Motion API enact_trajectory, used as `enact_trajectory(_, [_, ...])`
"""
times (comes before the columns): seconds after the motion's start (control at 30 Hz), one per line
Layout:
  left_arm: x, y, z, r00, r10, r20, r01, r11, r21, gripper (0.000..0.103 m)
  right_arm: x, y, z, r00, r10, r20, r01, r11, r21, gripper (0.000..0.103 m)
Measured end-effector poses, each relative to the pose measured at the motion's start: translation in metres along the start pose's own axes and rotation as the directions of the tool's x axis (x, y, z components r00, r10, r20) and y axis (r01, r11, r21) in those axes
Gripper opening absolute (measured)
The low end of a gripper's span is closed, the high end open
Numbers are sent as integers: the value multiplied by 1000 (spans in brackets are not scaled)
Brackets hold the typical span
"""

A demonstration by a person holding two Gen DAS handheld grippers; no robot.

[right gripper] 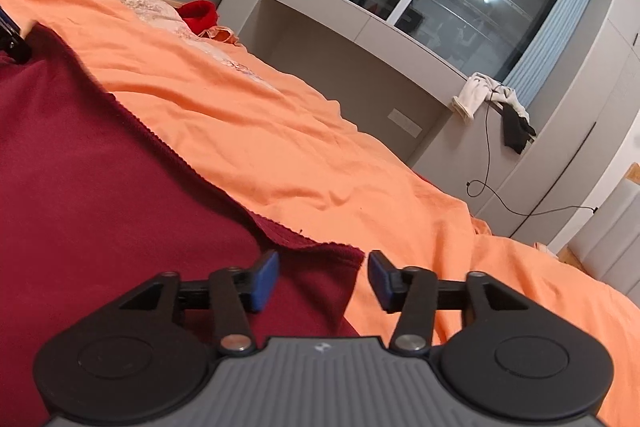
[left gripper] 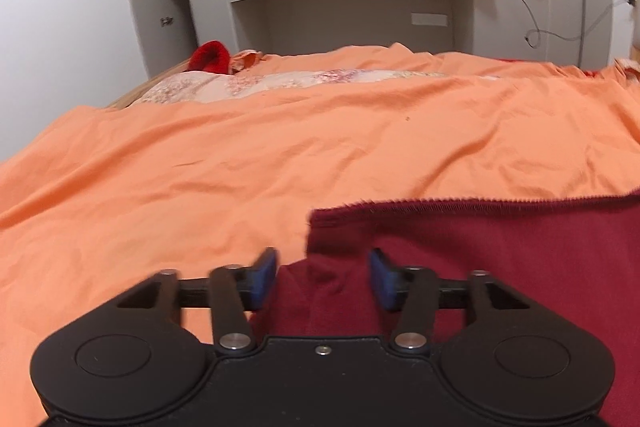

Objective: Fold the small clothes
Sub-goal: 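Open both grippers and release the folded shirt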

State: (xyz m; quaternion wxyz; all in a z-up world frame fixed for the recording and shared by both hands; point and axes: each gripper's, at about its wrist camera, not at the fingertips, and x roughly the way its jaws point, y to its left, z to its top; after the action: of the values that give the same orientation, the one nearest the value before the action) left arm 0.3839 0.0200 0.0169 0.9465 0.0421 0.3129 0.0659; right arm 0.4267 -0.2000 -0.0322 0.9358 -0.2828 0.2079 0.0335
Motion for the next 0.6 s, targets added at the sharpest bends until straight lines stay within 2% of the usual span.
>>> enact_trajectory(0.03, [-1,2,0,1000,11,7,-11,1000,-6,74,1,-1,-1,1000,-12,0,12,1000,0,61])
enact_trajectory(0.07, [-2,3,1,1000,23,15,-23,1000,-8,79,1,-2,-2,1000,-25,-2,25,1000,-2,68])
enact_trajectory(0.1, [-3,4,1,999,34,20,-34,999,-10,80,2,-3,-3,999,-37,-4,37,999,-2,76])
enact_trajectory(0.23, [3,5,2,998,70,0,-70,997,-6,93,8,-11,-8,996,-84,-30,85,996,22,90])
enact_trajectory(0.37, [19,5,-5,991,111,-71,-110,994,15,93,16,-22,-13,991,-107,-74,114,989,92,97])
enact_trajectory(0.6, [26,21,-7,990,85,-113,-94,993,-75,96,22,-47,-25,989,-55,-137,89,964,253,101])
